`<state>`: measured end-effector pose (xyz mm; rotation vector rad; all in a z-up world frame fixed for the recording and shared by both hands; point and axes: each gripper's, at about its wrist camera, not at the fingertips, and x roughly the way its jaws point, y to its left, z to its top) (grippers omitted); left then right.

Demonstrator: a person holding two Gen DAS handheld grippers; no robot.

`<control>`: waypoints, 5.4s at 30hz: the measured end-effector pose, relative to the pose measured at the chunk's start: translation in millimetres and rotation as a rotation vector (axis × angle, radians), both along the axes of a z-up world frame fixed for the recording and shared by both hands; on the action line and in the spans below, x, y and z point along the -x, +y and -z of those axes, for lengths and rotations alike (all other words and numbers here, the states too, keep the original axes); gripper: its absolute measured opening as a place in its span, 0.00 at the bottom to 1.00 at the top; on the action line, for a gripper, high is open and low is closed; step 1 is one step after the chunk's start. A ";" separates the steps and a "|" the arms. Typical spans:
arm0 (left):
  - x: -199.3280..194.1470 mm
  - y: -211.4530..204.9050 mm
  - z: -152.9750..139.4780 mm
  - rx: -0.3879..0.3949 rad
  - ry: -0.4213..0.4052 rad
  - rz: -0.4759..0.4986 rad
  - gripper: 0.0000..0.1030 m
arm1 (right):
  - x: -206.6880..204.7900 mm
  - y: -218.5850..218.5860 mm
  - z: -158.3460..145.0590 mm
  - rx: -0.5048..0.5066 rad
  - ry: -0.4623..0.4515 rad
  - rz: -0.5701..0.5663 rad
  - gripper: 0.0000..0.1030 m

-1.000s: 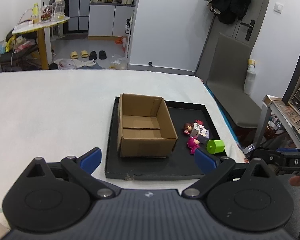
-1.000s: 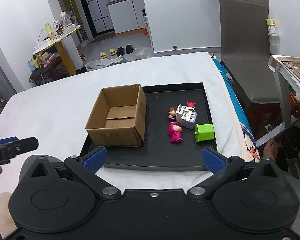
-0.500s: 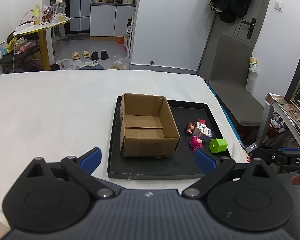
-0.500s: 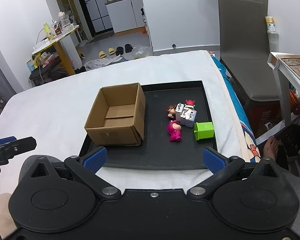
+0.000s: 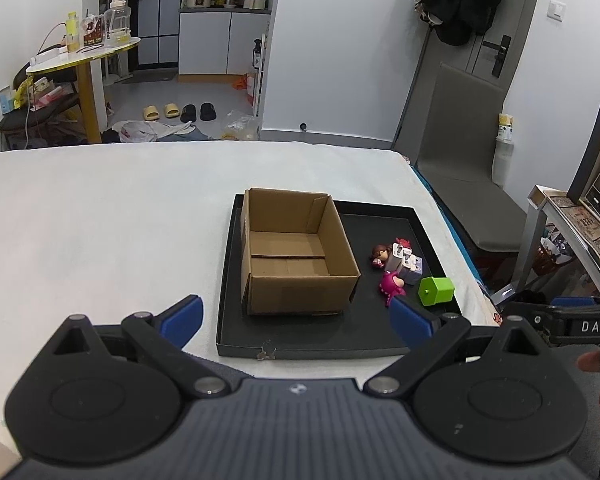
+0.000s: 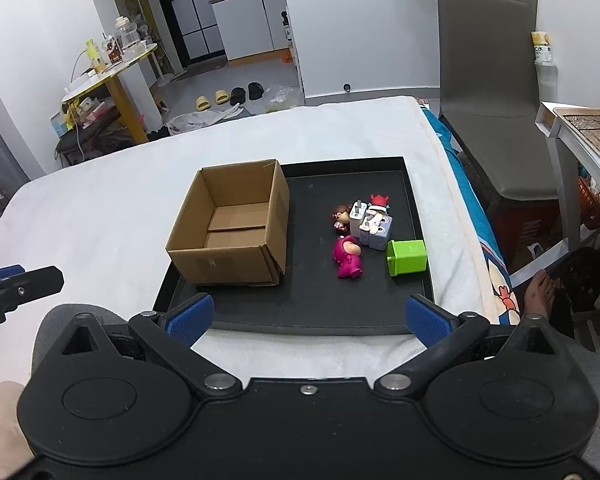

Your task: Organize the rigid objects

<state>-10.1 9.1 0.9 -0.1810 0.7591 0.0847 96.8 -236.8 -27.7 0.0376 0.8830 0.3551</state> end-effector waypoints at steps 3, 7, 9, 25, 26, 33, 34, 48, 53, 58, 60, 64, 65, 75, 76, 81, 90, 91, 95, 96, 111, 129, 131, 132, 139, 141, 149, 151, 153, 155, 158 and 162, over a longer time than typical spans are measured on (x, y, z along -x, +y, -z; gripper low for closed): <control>0.2 -0.2 0.4 0.002 0.000 0.003 0.96 | 0.9 1.6 0.7 0.006 0.000 -0.003 1.00; -0.4 -0.7 0.1 0.002 0.001 0.001 0.96 | 1.6 2.1 0.7 0.009 0.001 -0.003 1.00; -0.3 -1.0 0.3 0.001 0.000 -0.001 0.96 | 2.0 1.8 0.4 0.008 0.000 -0.003 1.00; -7.7 2.5 7.6 -0.012 0.025 -0.012 0.96 | 0.9 3.0 1.8 0.009 0.006 -0.009 1.00; -8.4 3.1 9.1 -0.010 0.029 -0.013 0.96 | 0.3 3.6 1.9 0.008 0.007 -0.014 1.00; -17.3 6.9 17.6 -0.007 0.056 -0.016 0.96 | -4.9 6.1 8.2 0.011 0.022 -0.026 1.00; -18.8 7.4 18.2 -0.007 0.059 -0.017 0.96 | -6.1 6.5 8.9 0.014 0.024 -0.026 1.00; -51.3 14.1 24.1 0.008 0.090 -0.038 0.96 | -38.0 -9.3 14.2 -0.019 0.024 0.053 1.00; -67.6 18.8 32.1 0.016 0.108 -0.058 0.96 | -55.8 -21.7 25.4 -0.057 0.042 0.102 1.00; -82.3 23.5 41.3 0.029 0.121 -0.082 0.96 | -72.4 -29.2 36.2 -0.094 0.076 0.128 1.00; -88.5 25.2 44.9 0.031 0.123 -0.092 0.96 | -79.6 -32.6 41.1 -0.117 0.094 0.138 1.00; -100.9 29.8 52.1 0.044 0.135 -0.107 0.95 | -96.6 -39.7 54.0 -0.095 0.112 0.162 0.98; -104.1 30.8 53.7 0.040 0.137 -0.111 0.95 | -100.6 -42.0 56.8 -0.097 0.120 0.162 0.95; -135.1 41.4 79.2 0.052 0.186 -0.134 0.93 | -146.4 -52.0 86.4 -0.050 0.202 0.129 0.83; -137.6 42.8 81.6 0.056 0.188 -0.140 0.93 | -149.6 -52.5 87.6 -0.045 0.205 0.124 0.83; -147.6 48.2 93.6 0.056 0.207 -0.162 0.88 | -167.8 -56.9 94.0 -0.029 0.229 0.118 0.81; -164.7 56.9 114.2 0.078 0.258 -0.190 0.72 | -208.4 -52.5 117.0 0.050 0.310 0.071 0.75; -166.5 58.4 116.5 0.084 0.260 -0.193 0.70 | -212.5 -51.9 120.9 0.056 0.322 0.064 0.75; -171.2 61.4 125.8 0.086 0.278 -0.208 0.65 | -224.3 -50.2 133.8 0.061 0.362 0.040 0.69; -172.9 62.0 128.0 0.090 0.282 -0.210 0.63 | -226.4 -49.8 136.9 0.068 0.365 0.038 0.69; -189.6 66.8 162.2 0.113 0.334 -0.206 0.35 | -247.3 -37.7 173.9 0.137 0.442 0.027 0.56; -183.8 62.8 168.7 0.083 0.318 -0.198 0.13 | -243.6 -18.1 177.3 0.173 0.409 0.006 0.46; -182.2 63.0 169.5 0.084 0.315 -0.194 0.13 | -241.0 -18.4 175.0 0.165 0.405 0.020 0.46; -181.5 63.2 170.0 0.090 0.315 -0.194 0.13 | -239.5 -18.1 173.8 0.165 0.403 0.028 0.46; -186.8 70.7 172.1 0.108 0.313 -0.180 0.13 | -231.7 -9.2 153.1 0.159 0.355 0.034 0.46; -186.3 72.8 173.0 0.113 0.311 -0.174 0.13 | -229.4 -6.9 147.8 0.155 0.351 0.036 0.46; -187.8 74.9 176.1 0.124 0.306 -0.162 0.13 | -221.2 15.2 114.4 0.132 0.298 0.024 0.46; -187.9 76.2 177.2 0.132 0.303 -0.161 0.13 | -219.5 23.2 103.9 0.120 0.280 0.018 0.46; -189.1 77.3 177.8 0.137 0.300 -0.160 0.13 | -218.0 31.5 96.6 0.114 0.269 0.010 0.46; -189.6 75.5 178.0 0.133 0.298 -0.153 0.13 | -217.4 40.3 89.3 0.109 0.259 0.003 0.46; -187.6 72.7 178.7 0.134 0.292 -0.153 0.13 | -216.2 52.0 79.2 0.105 0.242 0.003 0.46; -188.9 71.8 179.8 0.140 0.290 -0.138 0.13 | -214.1 67.4 66.4 0.095 0.221 0.008 0.46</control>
